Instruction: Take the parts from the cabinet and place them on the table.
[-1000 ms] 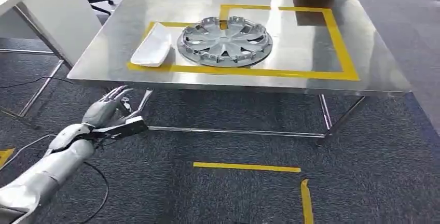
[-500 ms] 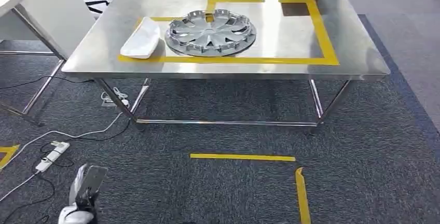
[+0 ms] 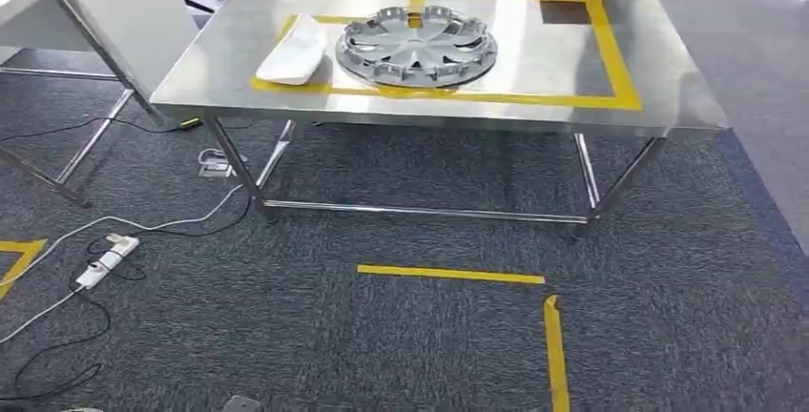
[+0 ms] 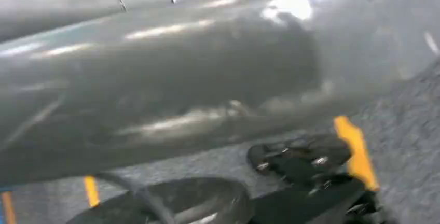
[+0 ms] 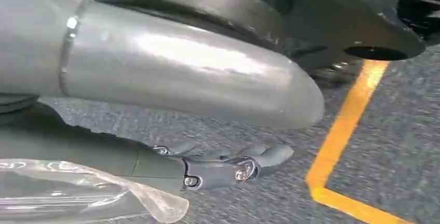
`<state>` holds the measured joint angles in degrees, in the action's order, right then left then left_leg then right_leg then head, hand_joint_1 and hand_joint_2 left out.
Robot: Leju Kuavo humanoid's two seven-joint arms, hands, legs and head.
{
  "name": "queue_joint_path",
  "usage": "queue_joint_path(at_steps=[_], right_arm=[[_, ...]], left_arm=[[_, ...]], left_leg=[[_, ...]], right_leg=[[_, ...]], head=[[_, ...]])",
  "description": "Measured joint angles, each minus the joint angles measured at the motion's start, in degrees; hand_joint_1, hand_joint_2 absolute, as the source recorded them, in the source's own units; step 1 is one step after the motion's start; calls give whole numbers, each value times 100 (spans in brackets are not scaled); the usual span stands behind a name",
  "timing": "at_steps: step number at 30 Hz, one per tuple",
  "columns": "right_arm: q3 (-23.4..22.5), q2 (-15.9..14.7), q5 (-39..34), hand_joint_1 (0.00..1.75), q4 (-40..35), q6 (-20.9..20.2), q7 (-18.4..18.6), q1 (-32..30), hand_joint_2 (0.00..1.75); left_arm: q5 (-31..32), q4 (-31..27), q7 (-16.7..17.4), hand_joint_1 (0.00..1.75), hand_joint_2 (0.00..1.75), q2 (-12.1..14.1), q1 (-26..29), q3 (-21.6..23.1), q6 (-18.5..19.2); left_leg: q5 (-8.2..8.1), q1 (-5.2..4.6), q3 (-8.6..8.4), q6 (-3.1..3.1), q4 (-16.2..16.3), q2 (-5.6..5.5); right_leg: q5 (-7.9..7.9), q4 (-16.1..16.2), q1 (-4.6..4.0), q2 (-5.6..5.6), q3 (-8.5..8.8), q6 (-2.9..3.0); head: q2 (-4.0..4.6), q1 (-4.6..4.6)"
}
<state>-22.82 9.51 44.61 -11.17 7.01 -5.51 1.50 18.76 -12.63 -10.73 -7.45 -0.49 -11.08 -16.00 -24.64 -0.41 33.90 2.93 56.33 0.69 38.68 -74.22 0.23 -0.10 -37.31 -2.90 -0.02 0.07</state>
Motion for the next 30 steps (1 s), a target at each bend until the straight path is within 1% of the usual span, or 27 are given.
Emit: queue_joint_path(at_steps=[1, 2, 3, 4, 5, 6, 7, 8, 9, 10, 11, 13, 14, 15, 16, 17, 19, 20, 21, 22, 24, 25, 26, 27, 28, 29, 30], right_arm=[[-2, -11, 15, 0, 0, -61, 31, 2, 0], [-2, -20, 45, 0, 0, -106, 52, 2, 0], [-2, -26, 79, 0, 0, -135, 72, 8, 0], [-2, -28, 120, 0, 0, -168, 83, 24, 0], [2, -28, 187, 0, -2, -183, 113, 50, 0], [9, -28, 247, 0, -2, -194, 138, 67, 0], [24, -28, 288, 0, 0, -218, 164, 56, 0], [37, -28, 312, 0, 0, -227, 181, 59, 0], [50, -28, 328, 0, 0, -240, 196, 55, 0], [53, -28, 332, 0, 4, -249, 208, 50, 0], [55, -31, 339, 0, 2, -256, 216, 54, 0], [59, -33, 343, 0, 2, -256, 221, 40, 0], [59, -33, 345, 0, 4, -260, 221, 30, 0], [59, -33, 345, 0, 4, -260, 221, 24, 0], [59, -33, 345, 0, 4, -260, 221, 23, 0], [59, -33, 345, 0, 4, -260, 221, 24, 0], [63, -33, 363, 0, 4, -269, 218, 35, 0], [72, -33, 387, 0, 4, -297, 214, 33, 0], [94, -33, 407, 0, 7, -310, 218, 49, 0], [103, -33, 406, 0, 7, -321, 236, 48, 0], [105, -33, 389, 0, 9, -343, 238, 53, 0], [103, -33, 374, 0, 7, -352, 236, 65, 0], [103, -35, 328, 0, 7, -367, 229, 66, 0], [103, -35, 286, 0, 7, -378, 221, 72, 0], [96, -35, 278, 0, 7, -378, 223, 85, 0], [96, -35, 332, 0, 7, -378, 245, 87, 0], [98, -35, 388, 0, 7, -378, 284, 83, 0]], left_arm=[[109, 11, -4, 0, 0, -13, -4, 59, 0], [228, 22, 6, 0, 0, -24, -14, 121, -17], [340, 33, 53, 0, 0, -30, -28, 190, -41], [409, 37, 90, 0, 0, -33, -42, 247, -44], [523, 37, 175, 0, 0, -31, -48, 316, -42], [643, 46, 254, 0, 0, -35, -54, 385, -15], [742, 59, 310, 0, 0, -26, -72, 474, 13], [791, 68, 352, 0, 0, -20, -92, 541, 33], [817, 79, 380, 0, 0, -17, -93, 605, 53], [843, 90, 389, 0, 0, -11, -87, 640, 57], [852, 94, 402, 0, 0, -11, -76, 680, 63], [852, 105, 402, 0, 0, -11, -75, 743, 66], [854, 109, 402, 0, 0, -11, -77, 765, 66], [854, 116, 402, 0, 0, -13, -77, 784, 66], [854, 120, 402, 0, 0, -13, -74, 800, 66], [854, 122, 404, 0, 0, -11, -74, 813, 66], [935, 122, 420, 0, 0, -11, -81, 833, 88], [1069, 129, 475, 0, 0, 7, -83, 879, 116], [1253, 144, 560, 0, 0, 18, -85, 969, 129], [1417, 148, 653, 0, 0, 35, -73, 1079, 136], [1479, 164, 759, 0, 0, 50, -70, 1220, 151], [1479, 164, 794, 0, 0, 48, -75, 1252, 160], [1490, 164, 858, 0, 0, 46, -91, 1276, 175], [1532, 164, 918, 0, 0, 50, -103, 1314, 184], [1584, 166, 979, 0, 0, 50, -109, 1363, 205], [1633, 166, 1025, 0, 0, 53, -104, 1405, 223], [1672, 175, 1069, 0, 0, 57, -102, 1451, 249]], left_leg=[[71, 3, 99, -12, 7, 13], [134, 11, 196, -29, 21, 14], [176, 21, 298, -57, 41, 12], [233, 22, 373, -92, 77, 2], [269, -12, 429, -134, 134, -9], [314, -20, 447, -163, 188, -7], [373, -16, 427, -177, 179, -6], [420, -1, 430, -202, 168, -9], [460, 4, 437, -236, 167, -16], [383, 34, 473, -267, 204, -26], [34, 35, 520, -308, 398, -28], [-607, 51, 702, -366, 1199, -30], [-787, 57, 786, -383, 1634, -30], [-821, 64, 813, -390, 1938, -30], [-731, 68, 720, -388, 1951, -30], [-583, 73, 507, -376, 1692, -30], [-248, 75, -90, -325, 732, -38], [-287, 64, -271, -279, 409, -57], [-275, 43, -303, -246, 324, -56], [-275, 31, -276, -240, 325, -57], [-271, 15, -220, -226, 300, -56], [-302, 84, -302, -178, 94, -59], [-288, 79, -275, -134, 89, -68], [-272, 79, -247, -102, 79, -67], [-267, 71, -223, -95, 83, -62], [-259, 61, -216, -85, 84, -59], [-255, 54, -210, -82, 85, -72]], right_leg=[[-262, 11, 14, -1, 118, -14], [-541, 183, 34, 0, 313, -36], [-767, 547, 53, 0, 605, -53], [-785, 1039, 74, 1, 966, -68], [-533, 1725, 91, 5, 1527, -74], [-328, 2158, 75, 27, 1729, 24], [-361, 2072, 73, 12, 1627, 41], [-364, 2031, 48, 5, 1604, 64], [-401, 2025, 53, -9, 1565, 126], [-463, 2029, 79, -47, 1531, 215], [-512, 2027, 76, -42, 1478, 279], [-595, 2018, 72, -52, 1384, 287], [-624, 2013, 68, -63, 1342, 283], [-647, 1994, 66, -75, 1293, 274], [-658, 1968, 66, -76, 1247, 265], [-663, 1939, 66, -78, 1216, 258], [-661, 1890, 66, -74, 1246, 243], [-657, 1878, 57, -78, 1163, 218], [-669, 1846, 35, -64, 1138, 166], [-697, 1847, 43, -66, 1132, 120], [-728, 1854, 56, -67, 1111, 64], [-640, 1822, 52, -59, 1074, 31], [-545, 1713, 53, -44, 954, 6], [-350, 1385, 52, -26, 796, -8], [-135, 900, 52, -10, 564, -14], [19, 436, 52, -10, 341, -18], [78, 129, 50, -9, 189, -21]], head=[[0, 0], [0, 2], [0, 0], [0, -2], [0, -22], [0, -9], [0, -6], [2, -20], [0, -37], [0, -33], [0, -11], [0, 15], [0, 17], [0, 15], [0, 17], [0, 22], [0, 20], [0, 15], [0, 4], [0, 10], [0, 13], [0, 20], [0, -6], [0, -28], [0, -37], [0, -31], [0, -33]])
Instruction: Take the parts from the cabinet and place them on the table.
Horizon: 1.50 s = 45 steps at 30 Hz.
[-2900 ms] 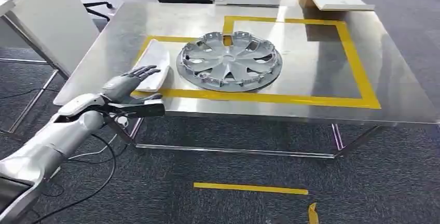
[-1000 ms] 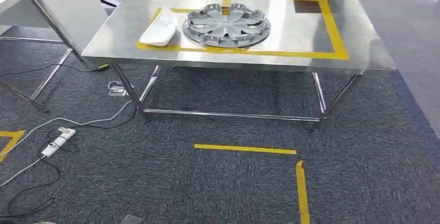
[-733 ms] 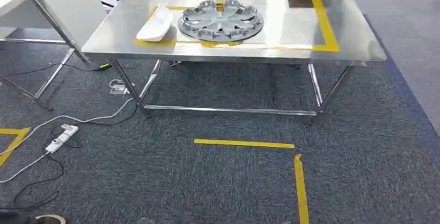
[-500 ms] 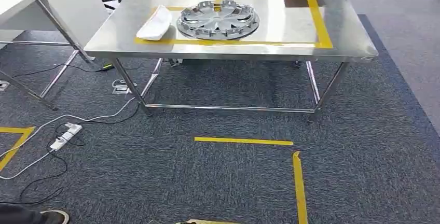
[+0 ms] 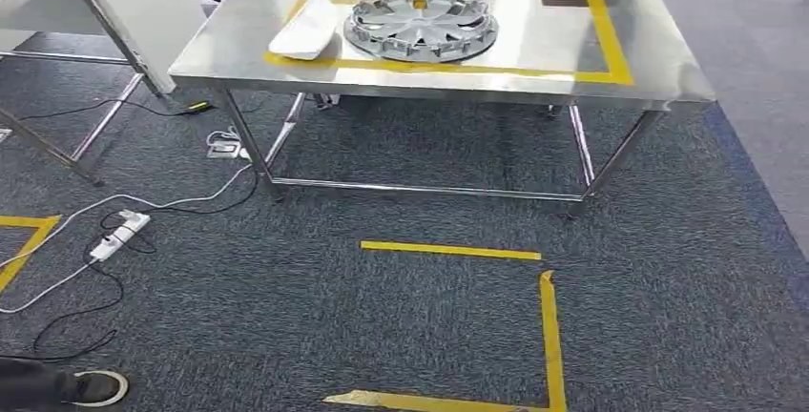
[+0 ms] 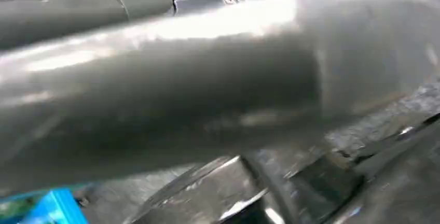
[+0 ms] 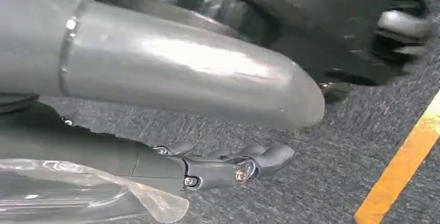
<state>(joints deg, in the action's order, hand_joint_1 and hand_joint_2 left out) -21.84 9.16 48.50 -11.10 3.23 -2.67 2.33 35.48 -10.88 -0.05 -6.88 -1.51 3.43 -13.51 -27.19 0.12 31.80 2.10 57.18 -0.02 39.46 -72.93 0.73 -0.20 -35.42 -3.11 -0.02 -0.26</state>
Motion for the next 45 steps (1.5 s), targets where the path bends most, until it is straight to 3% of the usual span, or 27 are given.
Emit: queue_joint_path(at_steps=[2, 3, 4, 5, 6, 10, 12, 14, 16, 17, 19, 20, 21, 25, 27, 28, 30, 31, 33, 34, 35, 36, 37, 40, 41, 43, 45], right_arm=[[20, -4, 97, 0, 0, 7, 73, -22, 0], [42, -9, 132, 0, 0, 15, 103, -25, 0], [57, -15, 145, 0, 0, 18, 116, -21, 0], [61, -22, 160, 0, 0, 13, 116, -12, 0], [64, -24, 160, 0, 0, 2, 118, -6, 0], [96, -26, 213, 0, 2, -33, 143, 19, 0], [103, -28, 245, 0, 0, -57, 142, 26, 0], [105, -28, 246, 0, 0, -66, 140, -11, 0], [105, -33, 230, 0, 0, -63, 123, -39, 0], [105, -33, 230, 0, 2, -66, 116, -41, 0], [107, -33, 254, 0, 0, -103, 114, -38, 0], [116, -33, 285, 0, 0, -133, 127, -38, 0], [131, -33, 300, 0, 2, -151, 138, -44, 0], [206, -33, 422, 0, 2, -203, 195, -21, 0], [247, -37, 475, 0, 2, -210, 202, -31, 0], [254, -37, 481, 0, 4, -203, 215, -38, 0], [284, -37, 512, 0, 4, -192, 239, -62, 0], [293, -37, 525, 0, 4, -188, 247, -70, 0], [306, -37, 540, 0, 7, -188, 247, -74, 0], [326, -37, 543, 0, 7, -186, 247, -71, 0], [337, -37, 551, 0, 7, -184, 245, -68, 0], [339, -44, 569, 0, 7, -177, 245, -63, 0], [346, -42, 582, 0, 13, -175, 228, -58, 0], [361, -42, 547, 0, 13, -160, 195, -17, 0], [363, -31, 543, 0, 7, -175, 197, 12, 0], [381, 0, 560, 0, 4, -247, 240, 132, 0], [383, 9, 575, 0, 2, -302, 317, 197, 0]], left_arm=[[78, 2, 61, 0, 0, 7, -1, 76, 16], [100, 2, 81, 0, 0, 9, -1, 113, 15], [120, 2, 107, 0, 0, 11, -7, 140, 15], [151, 2, 107, 0, 0, 9, -17, 168, 11], [168, 2, 112, 0, 0, 11, -44, 192, 5], [216, 4, 134, 0, 0, 26, -36, 260, -2], [238, 4, 160, 0, 0, 28, -29, 281, 5], [297, 4, 197, 0, 0, 31, -49, 310, 20], [389, 4, 263, 0, 0, 31, -40, 358, 61], [444, 4, 295, 0, 0, 31, -30, 391, 70], [565, 4, 328, 0, 0, 42, -32, 467, 55], [570, 4, 328, 0, 0, 44, -37, 500, 42], [570, 4, 344, 0, 0, 44, -53, 511, 42], [522, 4, 472, 0, 0, 61, -16, 513, 61], [498, 4, 496, 0, 0, 63, -1, 513, 0], [498, 4, 512, 0, 0, 61, -13, 511, -17], [498, 4, 514, 0, 0, 59, -21, 511, -41], [498, 4, 516, 0, 0, 59, -14, 511, -44], [498, 4, 518, 0, 0, 68, 12, 511, -46], [498, 4, 516, 0, 0, 68, 14, 511, -46], [498, 4, 516, 0, 0, 66, 9, 511, -57], [498, 4, 509, 0, 0, 61, 8, 511, -90], [498, 4, 505, 0, 0, 65, -13, 511, -135], [437, 7, 505, 0, 0, 68, 7, 500, -293], [435, 9, 505, 0, 0, 83, 11, 494, -297], [435, 9, 525, 0, 0, 87, 12, 494, -288], [389, 9, 525, 0, 0, 90, -19, 483, -291]], left_leg=[[20, -6, 1, -2, 10, -53], [30, -6, 4, -10, 20, -107], [40, -4, 10, -26, 38, -166], [51, 3, 32, -43, 62, -213], [55, -46, 86, -77, 125, -263], [172, -1, 209, -236, 114, -461], [-174, 8, 362, -287, 481, -147], [-641, 26, 696, -340, 1345, -80], [-787, 43, 846, -368, 1846, -66], [-654, 48, 726, -369, 1697, -54], [-210, 45, 210, -338, 795, 45], [-30, 34, -73, -300, 286, 232], [-131, -42, -151, -266, 105, 454], [-82, -58, -45, -120, 52, 249], [-16, -16, -36, -24, 10, 151], [3, -18, -4, 7, 10, 88], [31, -37, 52, 45, 15, -44], [43, -46, 65, 47, 17, -112], [62, -51, 69, 26, 22, -259], [67, -50, 68, 17, 35, -349], [70, -46, 70, 10, 53, -431], [75, -39, 88, -8, 70, -487], [72, -73, 149, -51, 146, -552], [165, -15, 230, -179, 113, -765], [151, -18, 253, -192, 140, -785], [-165, -46, 440, -263, 570, -221], [-616, -20, 859, -313, 1521, -77]], right_leg=[[-269, 134, 1, 3, 46, 10], [-542, 543, 1, 24, 240, 21], [-827, 1096, 5, 125, 514, 40], [-887, 1487, 19, 391, 690, 71], [-836, 1619, 36, 466, 741, 70], [-904, 1618, 34, 248, 736, 209], [-957, 1631, 41, 112, 699, 290], [-963, 1627, 31, -52, 668, 299], [-969, 1619, 27, -214, 642, 296], [-969, 1615, 26, -290, 636, 296], [-967, 1613, 26, -417, 650, 285], [-962, 1613, 24, -475, 666, 269], [-951, 1605, -19, -523, 660, 235], [-966, 1609, -23, -746, 660, 108], [-690, 1340, 8, -232, 509, 45], [-451, 940, 9, -82, 332, 49], [-38, -27, -1, 7, -113, 49], [-6, -260, -1, 11, -227, 52], [-313, 49, -1, 16, -84, 74], [-626, 601, 1, 52, 191, 87], [-889, 1164, 7, 169, 474, 104], [-856, 1477, 24, 480, 637, 120], [-839, 1623, 57, 647, 660, 100], [-867, 1554, 9, 447, 676, 142], [-904, 1602, 58, 348, 677, 191], [-922, 1604, 46, 186, 681, 253], [-915, 1603, 32, -26, 673, 262]], head=[[0, 0], [0, 0], [0, -2], [0, -5], [0, 4], [0, 0], [0, 72], [0, 79], [0, 79], [0, 81], [0, 81], [0, 79], [0, 79], [0, 76], [0, 61], [0, 46], [0, 44], [0, 46], [0, 46], [0, 48], [0, 44], [0, 48], [0, 48], [0, 48], [0, 50], [0, 120], [0, 120]])
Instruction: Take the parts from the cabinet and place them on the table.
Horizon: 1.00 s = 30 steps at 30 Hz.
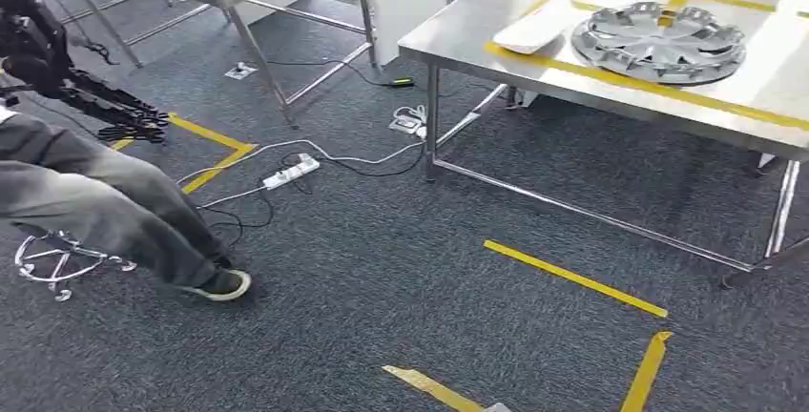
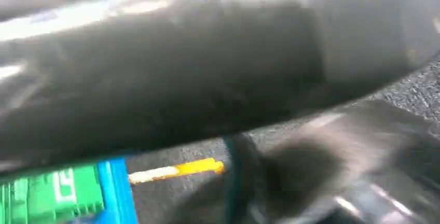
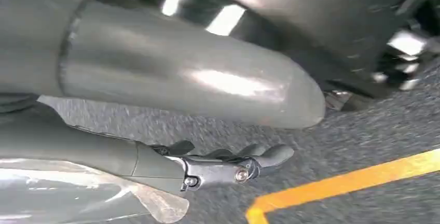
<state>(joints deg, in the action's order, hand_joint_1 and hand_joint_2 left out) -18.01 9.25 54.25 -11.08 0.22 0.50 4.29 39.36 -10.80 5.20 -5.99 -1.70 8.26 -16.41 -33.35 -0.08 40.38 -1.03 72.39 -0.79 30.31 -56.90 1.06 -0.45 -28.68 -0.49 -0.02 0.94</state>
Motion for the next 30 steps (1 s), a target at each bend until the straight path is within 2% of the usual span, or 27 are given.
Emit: queue_joint_path(at_steps=[1, 2, 3, 4, 5, 6, 7, 8, 9, 11, 12, 13, 14, 15, 16, 17, 18, 19, 20, 21, 22, 23, 26, 27, 28, 29, 30], right_arm=[[0, 0, 2, 0, -11, -4, 30, 32, 0], [0, 0, 2, 0, -20, -17, 37, 61, 0], [0, 0, -7, 0, -28, -17, 28, 98, 0], [0, -2, -41, 0, -44, -13, 9, 135, 0], [0, 0, -70, 0, -61, 0, -16, 169, 0], [0, 0, -114, 0, -74, 15, -26, 191, 0], [-2, -2, -170, 0, -79, 26, -28, 202, 0], [-7, -4, -230, 0, -81, 70, -20, 205, 0], [-24, -9, -313, 0, -81, 147, -20, 205, 0], [-68, -7, -356, 0, -90, 225, -20, 205, 0], [-68, -20, -339, 0, -94, 221, -20, 189, 0], [-68, -28, -339, 0, -94, 216, -18, 168, 0], [-72, -39, -350, 0, -94, 219, 13, 138, 0], [-92, -59, -354, 0, -92, 219, 37, 94, 0], [-109, -68, -359, 0, -92, 219, 46, 56, 0], [-129, -76, -365, 0, -92, 219, 57, 23, 0], [-147, -79, -365, 0, -92, 216, 79, 9, 0], [-153, -81, -356, 0, -92, 212, 105, 11, 0], [-153, -81, -339, 0, -92, 199, 127, 21, 0], [-153, -81, -339, 0, -92, 199, 149, 32, 0], [-157, -101, -350, 0, -92, 199, 175, 41, 0], [-160, -103, -352, 0, -92, 201, 195, 47, 0], [-164, -109, -332, 0, -94, 208, 298, 72, 0], [-164, -109, -324, 0, -94, 199, 380, 67, 0], [-168, -111, -315, 0, -92, 199, 415, 38, 0], [-168, -111, -310, 0, -92, 190, 437, 6, 0], [-170, -118, -250, 0, -90, 206, 463, -25, 0]], left_arm=[[-81, 0, -26, 0, 0, 0, -1, -39, -22], [-180, 0, -65, 0, 0, -6, 10, -83, -57], [-267, 0, -101, 0, 0, -18, 27, -142, -88], [-323, 0, -114, 0, 0, -35, 31, -207, -103], [-352, 0, -114, 0, 0, -37, 27, -258, -103], [-365, 0, -109, 0, 0, -46, 19, -280, -107], [-371, 0, -92, 0, 0, -83, -9, -319, -113], [-371, 0, -94, 0, 0, -94, -33, -343, -138], [-371, 0, -114, 0, 0, -101, -16, -369, -179], [-369, 0, -155, 0, 0, -109, 24, -417, -234], [-365, 0, -197, 0, 0, -127, 42, -424, -247], [-347, 0, -232, 0, 0, -127, 33, -431, -273], [-327, 0, -260, 0, 0, -140, 11, -437, -291], [-306, 0, -288, 0, 0, -153, -4, -446, -310], [-301, 0, -304, 0, 0, -162, -6, -452, -319], [-301, 0, -310, 0, 0, -164, -5, -461, -323], [-301, 2, -321, 0, 0, -164, 1, -466, -337], [-295, 0, -332, 0, 0, -164, 3, -468, -354], [-282, 0, -348, 0, 0, -168, -2, -470, -361], [-253, 0, -358, 0, 0, -173, -21, -470, -358], [-225, 0, -356, 0, 0, -173, -47, -470, -339], [-172, 0, -323, 0, 0, -168, -79, -470, -295], [-44, 2, -256, 0, 0, -160, -52, -463, -212], [-33, 2, -247, 0, 0, -146, -43, -463, -216], [-22, 2, -247, 0, 0, -146, -31, -463, -221], [-11, 2, -247, 0, 0, -146, -41, -463, -223], [-11, 2, -239, 0, 0, -146, -57, -461, -223]], left_leg=[[-119, 15, 158, -17, 371, 14], [-87, 35, 177, -29, 439, 23], [74, 50, 64, -32, 261, 33], [305, 56, -148, -27, -139, 65], [565, 57, -441, -8, -696, 140], [727, 47, -682, 20, -1152, 325], [604, -44, -772, 44, -1328, 513], [595, -36, -755, 121, -1363, 478], [595, -44, -735, 143, -1370, 405], [612, -55, -736, 230, -1403, 275], [640, -25, -756, 272, -1437, 235], [648, -18, -747, 304, -1438, 181], [650, -18, -731, 342, -1438, 124], [652, -29, -725, 355, -1438, 40], [653, -37, -723, 363, -1436, -35], [653, -44, -727, 363, -1434, -119], [653, -48, -735, 362, -1433, -195], [653, -50, -741, 362, -1429, -272], [653, -49, -750, 361, -1421, -358], [646, -47, -755, 350, -1408, -436], [642, -56, -735, 330, -1395, -489], [634, -60, -692, 300, -1348, -586], [693, -11, -641, 176, -1387, -739], [654, -15, -636, 167, -1342, -628], [537, -50, -580, 136, -1191, -246], [311, -37, -408, 97, -830, -63], [94, -18, -204, 72, -393, -12]], right_leg=[[4, -2, -1, -103, -5, 2], [7, -2, -1, -192, -3, 4], [13, -3, -1, -266, -1, -1], [19, -3, -1, -332, 7, -9], [28, -3, 0, -398, 28, -24], [47, -3, -1, -448, 48, -53], [79, -14, -49, -514, 20, -106], [92, -16, -55, -575, 32, -137], [101, -4, -52, -648, 28, -167], [117, 17, -38, -756, 116, -225], [214, -62, -13, -434, 63, -263], [391, -310, -3, -161, -57, -258], [613, -744, -5, -35, -265, -259], [835, -1298, -5, 24, -543, -254], [947, -1687, -10, 37, -758, -254], [941, -1889, -14, 39, -903, -243], [777, -1794, -16, 39, -911, -232], [521, -1483, -16, 50, -808, -217], [211, -980, -15, 104, -606, -205], [-61, -454, -11, 257, -388, -184], [-33, -226, 5, 551, -289, -159], [-12, -68, 26, 532, -210, -161], [-45, -94, -23, 390, -185, -98], [-80, -32, 17, 304, -155, -46], [-81, -13, 10, 228, -126, -32], [-66, -13, 0, 125, -116, 2], [-56, -14, -8, 27, -109, 14]], head=[[0, 2], [0, 0], [0, 0], [0, 4], [0, 0], [0, 4], [0, 2], [0, 2], [0, -15], [0, -4], [0, -24], [0, -41], [0, -59], [0, -66], [0, -70], [0, -68], [0, -63], [0, -66], [0, -63], [0, -68], [0, -63], [0, -66], [0, -59], [0, -55], [0, -27], [0, -11], [0, -15]])
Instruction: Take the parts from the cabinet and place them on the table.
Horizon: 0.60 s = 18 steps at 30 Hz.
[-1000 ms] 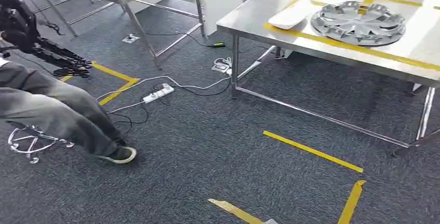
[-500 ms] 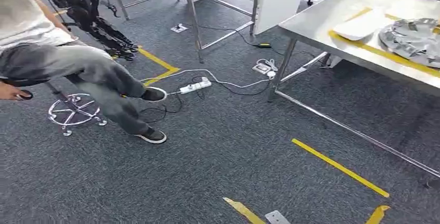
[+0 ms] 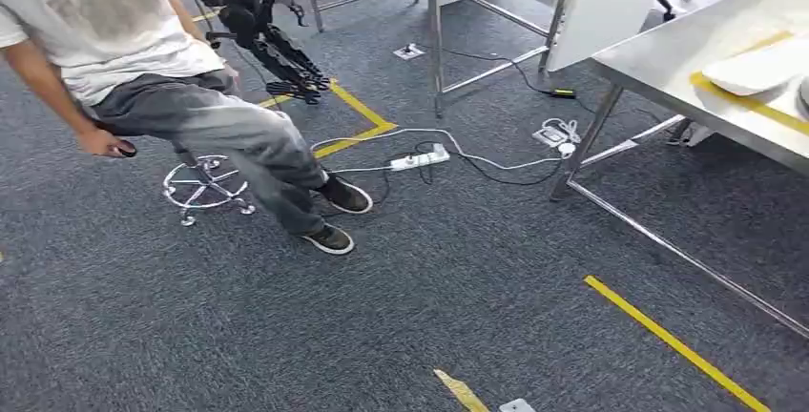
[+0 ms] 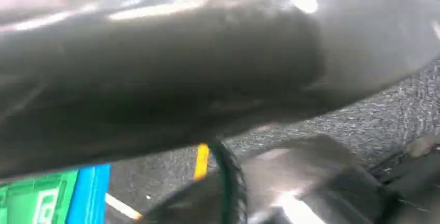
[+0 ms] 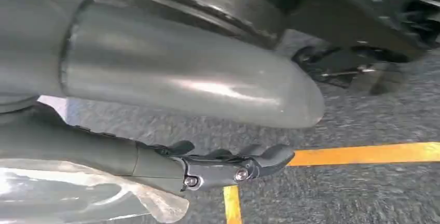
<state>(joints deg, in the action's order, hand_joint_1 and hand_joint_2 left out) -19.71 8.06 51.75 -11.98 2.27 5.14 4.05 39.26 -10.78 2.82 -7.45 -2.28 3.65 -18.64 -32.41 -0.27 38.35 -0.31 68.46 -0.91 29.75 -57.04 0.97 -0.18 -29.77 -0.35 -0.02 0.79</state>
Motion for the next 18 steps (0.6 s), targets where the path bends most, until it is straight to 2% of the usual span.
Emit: queue_joint_path(at_steps=[1, 2, 3, 4, 5, 6, 7, 8, 10, 11, 12, 13, 14, 15, 16, 17, 18], right_arm=[[2, -6, 79, 0, 0, 48, 24, -25, 0], [7, -9, 126, 0, 0, 96, 46, -38, 0], [18, -11, 165, 0, 0, 125, 30, -45, 0], [26, -9, 204, 0, 0, 122, -24, -47, 0], [33, -9, 248, 0, 0, 118, -77, -48, 0], [55, -9, 287, 0, 0, 114, -129, -51, 0], [81, -9, 318, 0, 0, 111, -159, -62, 0], [92, -9, 324, 0, 4, 109, -175, -81, 0], [125, -11, 333, 0, 4, 109, -177, -66, 0], [131, -9, 335, 0, 4, 105, -177, -60, 0], [133, -9, 337, 0, 4, 105, -179, -58, 0], [142, -6, 340, 0, 4, 105, -186, -52, 0], [160, -7, 348, 0, 4, 103, -195, -46, 0], [168, -7, 348, 0, 7, 105, -201, -57, 0], [170, -7, 346, 0, 11, 100, -206, -75, 0], [170, -9, 331, 0, 15, 87, -234, -93, 0], [168, -9, 311, 0, 17, 63, -271, -109, 0]], left_arm=[[0, -2, 39, 0, 0, 0, -4, 0, 2], [-2, 0, 73, 0, 0, 0, 1, -2, 7], [-18, 0, 97, 0, 0, 0, 23, -2, 7], [-20, 0, 96, 0, 0, 0, 48, -2, 0], [-17, 0, 83, 0, 0, 0, 64, -2, -22], [-15, 0, 46, 0, 0, 2, 72, -2, -53], [-15, 0, 22, 0, 0, 4, 67, -2, -72], [-11, 0, 20, 0, 0, 0, 40, -2, -81], [-9, 0, 13, 0, 0, -11, 46, -2, -92], [-7, 0, 13, 0, 0, -9, 69, -2, -94], [-9, 0, 13, 0, 0, -9, 76, -2, -94], [-7, 0, 16, 0, 0, -7, 87, -2, -96], [-7, 0, 13, 0, 0, -7, 105, -4, -98], [-7, 0, 13, 0, 0, -7, 90, -7, -101], [-4, 0, 11, 0, 0, -11, 71, -4, -101], [2, 0, -31, 0, 0, -28, 62, -4, -109], [15, 0, -85, 0, 0, -28, 65, -4, -120]], left_leg=[[-178, 20, 207, -19, 437, 21], [-249, 40, 344, -40, 727, 24], [-180, 61, 344, -55, 743, 30], [10, 74, 222, -60, 508, 47], [236, 76, 20, -55, 114, 84], [508, 72, -282, -34, -465, 206], [575, 46, -477, -8, -862, 471], [496, -39, -531, 31, -976, 547], [478, -45, -500, 98, -943, 440], [471, -59, -493, 117, -944, 391], [476, -65, -486, 129, -947, 367], [515, -29, -531, 188, -1021, 295], [535, -13, -543, 224, -1043, 246], [544, -8, -534, 257, -1042, 185], [545, -10, -529, 280, -1041, 117], [541, -18, -530, 289, -1041, 28], [539, -26, -532, 293, -1039, -56]], right_leg=[[13, 0, -3, -102, 3, 7], [25, -2, -3, -189, 5, 13], [36, -2, -3, -266, 17, 10], [52, -2, -3, -337, 33, 4], [68, -2, -3, -397, 60, -8], [98, -2, -3, -469, 104, -27], [127, 1, -7, -528, 129, -63], [173, -23, -49, -600, 101, -127], [195, 3, -41, -730, 119, -173], [191, 23, -38, -777, 219, -186], [188, 31, -34, -798, 218, -194], [230, 22, -18, -776, 238, -245], [333, -85, 8, -375, 162, -260], [530, -414, 14, -138, 10, -251], [721, -842, 13, -46, -201, -251], [904, -1350, 12, -1, -470, -251], [986, -1719, 6, 9, -696, -252]], head=[[0, -2], [0, 0], [0, 2], [0, 0], [0, 4], [0, 2], [0, 2], [0, 6], [0, -28], [0, -35], [0, -31], [0, -17], [0, -59], [0, -63], [0, -85], [0, -87], [0, -87]])
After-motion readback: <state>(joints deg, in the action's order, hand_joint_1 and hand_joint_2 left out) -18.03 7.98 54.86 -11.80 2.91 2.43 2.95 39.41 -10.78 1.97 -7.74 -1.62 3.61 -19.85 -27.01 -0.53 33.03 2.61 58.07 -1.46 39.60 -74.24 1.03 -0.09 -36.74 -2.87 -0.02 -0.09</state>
